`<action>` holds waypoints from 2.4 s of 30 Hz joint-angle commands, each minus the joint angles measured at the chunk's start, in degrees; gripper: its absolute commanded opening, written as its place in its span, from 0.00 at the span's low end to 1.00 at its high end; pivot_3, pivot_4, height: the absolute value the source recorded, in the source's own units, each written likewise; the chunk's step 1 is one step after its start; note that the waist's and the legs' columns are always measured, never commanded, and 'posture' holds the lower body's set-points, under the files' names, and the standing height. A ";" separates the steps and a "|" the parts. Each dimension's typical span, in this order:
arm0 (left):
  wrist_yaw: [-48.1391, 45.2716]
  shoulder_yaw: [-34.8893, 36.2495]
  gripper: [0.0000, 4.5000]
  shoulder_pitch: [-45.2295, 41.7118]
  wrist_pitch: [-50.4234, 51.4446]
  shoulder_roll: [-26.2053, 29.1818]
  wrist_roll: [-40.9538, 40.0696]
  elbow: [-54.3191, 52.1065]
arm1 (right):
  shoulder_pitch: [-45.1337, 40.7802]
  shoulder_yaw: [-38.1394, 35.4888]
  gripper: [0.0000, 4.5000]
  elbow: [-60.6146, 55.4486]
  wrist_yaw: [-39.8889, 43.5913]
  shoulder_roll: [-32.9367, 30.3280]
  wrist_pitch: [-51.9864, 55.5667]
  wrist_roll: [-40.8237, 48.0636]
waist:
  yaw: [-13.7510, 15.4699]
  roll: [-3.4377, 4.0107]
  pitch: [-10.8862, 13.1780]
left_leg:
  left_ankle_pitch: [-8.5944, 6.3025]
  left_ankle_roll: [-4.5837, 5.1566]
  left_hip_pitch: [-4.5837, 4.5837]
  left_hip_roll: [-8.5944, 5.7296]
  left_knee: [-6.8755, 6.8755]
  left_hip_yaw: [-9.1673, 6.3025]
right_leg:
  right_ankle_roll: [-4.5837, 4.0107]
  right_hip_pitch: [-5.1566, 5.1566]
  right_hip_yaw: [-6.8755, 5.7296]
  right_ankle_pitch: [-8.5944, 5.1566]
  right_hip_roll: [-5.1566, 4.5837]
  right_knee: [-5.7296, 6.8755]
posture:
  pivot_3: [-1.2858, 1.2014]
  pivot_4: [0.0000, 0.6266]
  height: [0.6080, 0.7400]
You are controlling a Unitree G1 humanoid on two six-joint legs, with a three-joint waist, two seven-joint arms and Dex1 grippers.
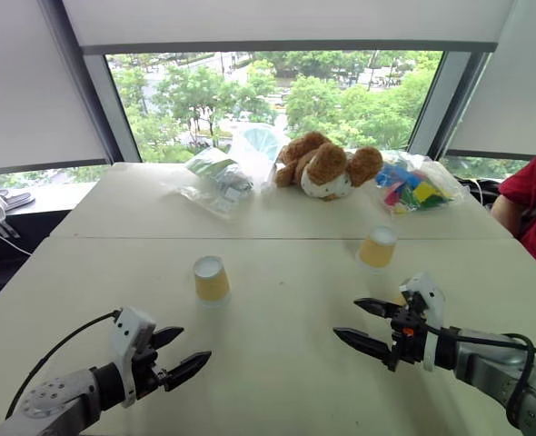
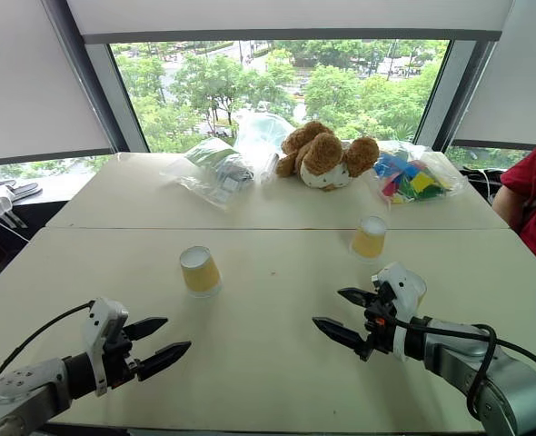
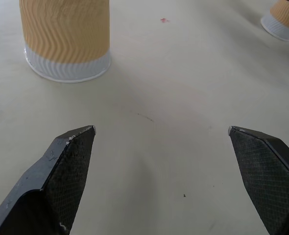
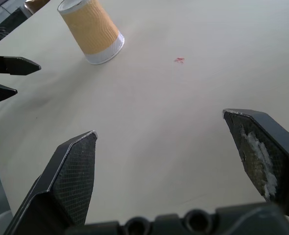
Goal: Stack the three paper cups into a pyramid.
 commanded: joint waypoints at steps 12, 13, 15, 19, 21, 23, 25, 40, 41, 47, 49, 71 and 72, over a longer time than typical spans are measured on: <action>-0.70 0.91 1.00 -1.63 -1.23 0.43 -0.19 -0.41 | -0.70 -0.35 1.00 -0.91 -1.02 0.25 -1.16 -0.09 | -0.02 0.00 0.00 | 0.00 0.00 0.00 0.00 0.00 0.00 | 0.00 0.00 0.00 0.00 0.00 0.00 | 0.52 0.24 1.00; -0.81 0.83 1.00 -1.97 -1.33 0.60 -0.01 -0.33 | -0.86 -0.32 1.00 -0.71 -0.98 0.21 -1.35 -0.25 | -0.01 0.00 0.00 | 0.00 0.00 0.00 0.00 0.00 0.00 | 0.00 0.00 0.00 0.00 0.00 0.00 | 0.52 0.24 1.00; -1.72 0.98 1.00 -3.15 -1.35 1.67 0.09 0.09 | -1.51 -0.65 1.00 -0.71 -1.27 0.20 -1.46 -0.20 | -0.02 0.00 0.00 | 0.00 0.00 0.00 0.00 0.00 0.00 | 0.00 0.00 0.00 0.00 0.00 0.00 | 0.52 0.24 1.00; -5.59 1.15 1.00 -7.91 1.53 5.55 -3.68 -0.34 | -2.29 -6.36 1.00 -3.37 -4.19 0.29 0.50 3.56 | 0.08 0.00 0.02 | 0.00 0.00 -0.02 0.00 0.00 0.00 | 0.00 -0.01 -0.01 0.00 0.00 0.01 | 0.52 0.24 1.00; -7.06 1.03 1.00 -10.47 3.67 7.21 -6.46 -0.86 | -1.88 -9.64 1.00 -4.88 -5.91 0.11 1.51 5.49 | 0.14 0.01 0.03 | 0.00 0.00 -0.06 -0.01 0.00 -0.01 | 0.00 -0.04 -0.01 0.00 0.00 -0.02 | 0.52 0.24 1.00; -8.22 0.22 1.00 -14.37 6.43 8.95 -10.21 -1.89 | -0.63 -16.15 1.00 -7.25 -8.94 0.06 3.22 8.91 | 0.11 0.00 0.03 | 0.00 0.00 -0.09 -0.01 0.00 0.00 | 0.02 -0.04 0.00 0.01 0.00 -0.06 | 0.52 0.24 1.00; -9.26 -1.28 1.00 -17.51 8.40 10.19 -12.77 -3.12 | 1.65 -23.14 1.00 -8.97 -11.46 -0.14 4.42 11.37 | 0.12 0.00 0.04 | 0.00 0.00 -0.17 -0.01 0.00 -0.01 | 0.03 -0.12 -0.01 0.01 0.00 -0.07 | 0.52 0.24 1.00; -8.72 -9.15 1.00 -20.27 7.27 9.12 -8.89 -4.59 | 6.25 -19.22 1.00 2.37 -11.36 5.08 -6.91 0.10 | -1.35 0.00 0.06 | 0.01 0.01 0.03 -0.02 -0.01 0.03 | 0.03 -0.01 0.02 0.01 0.09 0.10 | 0.52 0.24 1.00; -8.41 -9.05 1.00 -19.92 7.18 8.98 -8.80 -4.77 | 5.99 -18.75 1.00 3.58 -11.14 5.18 -7.66 -0.47 | -1.31 0.00 0.06 | 0.01 0.01 0.03 -0.02 -0.01 0.03 | 0.03 0.00 0.01 0.01 0.09 0.09 | 0.52 0.24 1.00; -6.29 -9.04 1.00 -19.30 6.87 7.94 -8.49 -5.41 | 4.87 -15.72 1.00 9.47 -9.61 5.79 -12.20 -4.36 | -1.27 -0.01 0.07 | 0.01 0.01 0.04 -0.03 0.00 0.03 | 0.04 0.02 0.02 0.02 0.07 0.08 | 0.52 0.24 1.00; -5.94 -9.16 1.00 -19.06 6.76 7.79 -8.44 -5.52 | 4.32 -14.82 1.00 10.53 -9.30 6.06 -13.05 -5.17 | -1.29 -0.01 0.07 | 0.01 0.01 0.04 -0.03 0.00 0.03 | 0.04 0.01 0.02 0.02 0.07 0.09 | 0.52 0.24 1.00; -8.48 -6.17 1.00 -18.05 4.86 10.69 -6.71 -1.55 | -12.54 -0.24 0.55 0.54 -3.61 1.31 -0.92 3.84 | -1.41 0.12 0.19 | 0.01 0.00 0.04 0.04 0.00 0.00 | 0.03 -0.09 0.01 0.01 0.17 0.20 | 0.52 0.24 1.00; -8.54 -6.06 1.00 -17.77 4.93 10.83 -6.78 -1.70 | -14.04 2.03 0.55 1.23 -2.89 1.33 -0.95 2.83 | -1.18 0.05 0.24 | 0.01 0.00 0.03 0.04 0.00 -0.02 | 0.03 -0.06 -0.02 0.01 0.17 0.17 | 0.52 0.24 1.00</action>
